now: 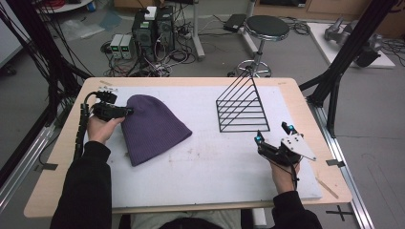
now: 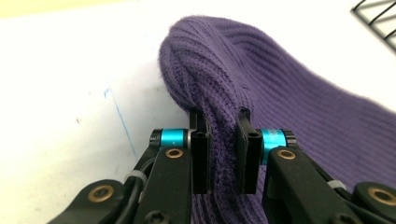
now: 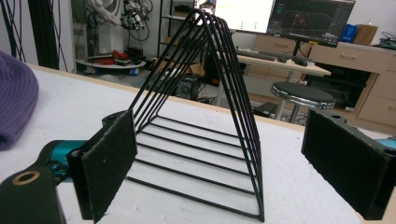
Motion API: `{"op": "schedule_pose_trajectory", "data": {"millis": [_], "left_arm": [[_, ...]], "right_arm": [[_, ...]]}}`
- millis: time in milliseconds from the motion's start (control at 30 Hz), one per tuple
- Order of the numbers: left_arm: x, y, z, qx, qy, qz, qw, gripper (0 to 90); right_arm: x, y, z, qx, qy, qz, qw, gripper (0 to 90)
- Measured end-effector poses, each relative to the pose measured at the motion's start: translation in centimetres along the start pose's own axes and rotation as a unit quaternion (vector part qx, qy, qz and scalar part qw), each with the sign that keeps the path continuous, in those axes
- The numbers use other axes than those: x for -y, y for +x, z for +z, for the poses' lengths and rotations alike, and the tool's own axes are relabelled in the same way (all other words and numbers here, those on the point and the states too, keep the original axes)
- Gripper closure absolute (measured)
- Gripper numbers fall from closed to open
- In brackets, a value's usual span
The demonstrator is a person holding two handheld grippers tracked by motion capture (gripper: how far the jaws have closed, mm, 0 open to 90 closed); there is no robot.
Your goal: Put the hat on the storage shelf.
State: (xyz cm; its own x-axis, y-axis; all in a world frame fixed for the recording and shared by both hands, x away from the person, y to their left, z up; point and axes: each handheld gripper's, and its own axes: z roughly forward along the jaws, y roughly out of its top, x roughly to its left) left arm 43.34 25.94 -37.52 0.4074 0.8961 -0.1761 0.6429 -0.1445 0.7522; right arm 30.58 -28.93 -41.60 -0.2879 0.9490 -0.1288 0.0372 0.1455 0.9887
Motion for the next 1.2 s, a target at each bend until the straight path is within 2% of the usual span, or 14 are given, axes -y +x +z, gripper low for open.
{"op": "schedule_pose_trajectory", "data": {"millis": [67, 133, 167, 233, 300, 333, 400, 467, 500, 567, 700, 867, 1067, 1200], "left_arm": [[-0.2, -0.4, -0.2, 0.004, -0.006, 0.005, 1.0, 79.3], [-0.8, -1.4, -0.8, 0.001, -0.009, 0.026, 0.9996, 79.3], [-1.3, -2.5, -1.2, 0.003, -0.015, 0.047, 0.9988, 79.3], [-1.6, -3.0, -1.4, 0.003, -0.018, 0.056, 0.9983, 79.2], [-2.1, -4.1, -1.8, -0.002, -0.022, 0.077, 0.9968, 79.1], [-2.6, -5.1, -2.1, -0.001, -0.028, 0.093, 0.9952, 79.1], [-2.8, -5.6, -2.3, -0.003, -0.032, 0.099, 0.9945, 79.1], [-3.1, -6.3, -2.6, -0.008, -0.037, 0.117, 0.9924, 79.1], [-3.4, -7.1, -2.9, -0.005, -0.048, 0.124, 0.9911, 79.1], [-3.6, -7.7, -3.1, -0.001, -0.06, 0.135, 0.989, 79.1], [-3.8, -8.5, -3.5, 0.004, -0.069, 0.147, 0.9867, 79.1], [-4.0, -9.1, -4.4, 0.014, -0.094, 0.153, 0.9836, 79.1], [-4.1, -10.0, -5.5, 0.034, -0.132, 0.168, 0.9763, 79.1], [-4.1, -11.1, -6.3, 0.048, -0.156, 0.188, 0.9686, 79.1]], "right_arm": [[0.0, 0.0, 0.0, -0.001, 0.0, -0.001, 1.0, 9.8], [0.0, 0.0, 0.1, -0.002, -0.001, -0.001, 1.0, 9.8], [0.0, 0.0, 0.1, -0.002, 0.001, 0.001, 1.0, 9.8], [0.0, 0.0, 0.2, -0.003, 0.0, -0.002, 1.0, 9.8], [0.0, 0.0, 0.1, -0.004, 0.0, -0.001, 1.0, 9.8], [0.0, 0.1, 0.1, -0.005, 0.001, 0.001, 1.0, 9.8], [0.0, 0.0, 0.1, -0.004, -0.001, 0.0, 1.0, 9.7], [0.0, 0.1, 0.1, -0.005, -0.003, 0.0, 1.0, 9.8], [0.0, 0.1, 0.0, -0.005, -0.001, 0.0, 1.0, 9.8], [0.0, 0.0, 0.0, -0.004, -0.003, 0.0, 1.0, 9.8], [0.0, 0.0, 0.0, -0.005, -0.001, 0.004, 1.0, 9.8], [0.0, 0.0, 0.0, -0.006, -0.003, 0.001, 1.0, 9.8], [0.0, 0.1, 0.1, -0.009, -0.001, 0.003, 1.0, 9.8], [0.0, 0.1, 0.1, -0.012, -0.004, 0.002, 0.9999, 9.8]]}}
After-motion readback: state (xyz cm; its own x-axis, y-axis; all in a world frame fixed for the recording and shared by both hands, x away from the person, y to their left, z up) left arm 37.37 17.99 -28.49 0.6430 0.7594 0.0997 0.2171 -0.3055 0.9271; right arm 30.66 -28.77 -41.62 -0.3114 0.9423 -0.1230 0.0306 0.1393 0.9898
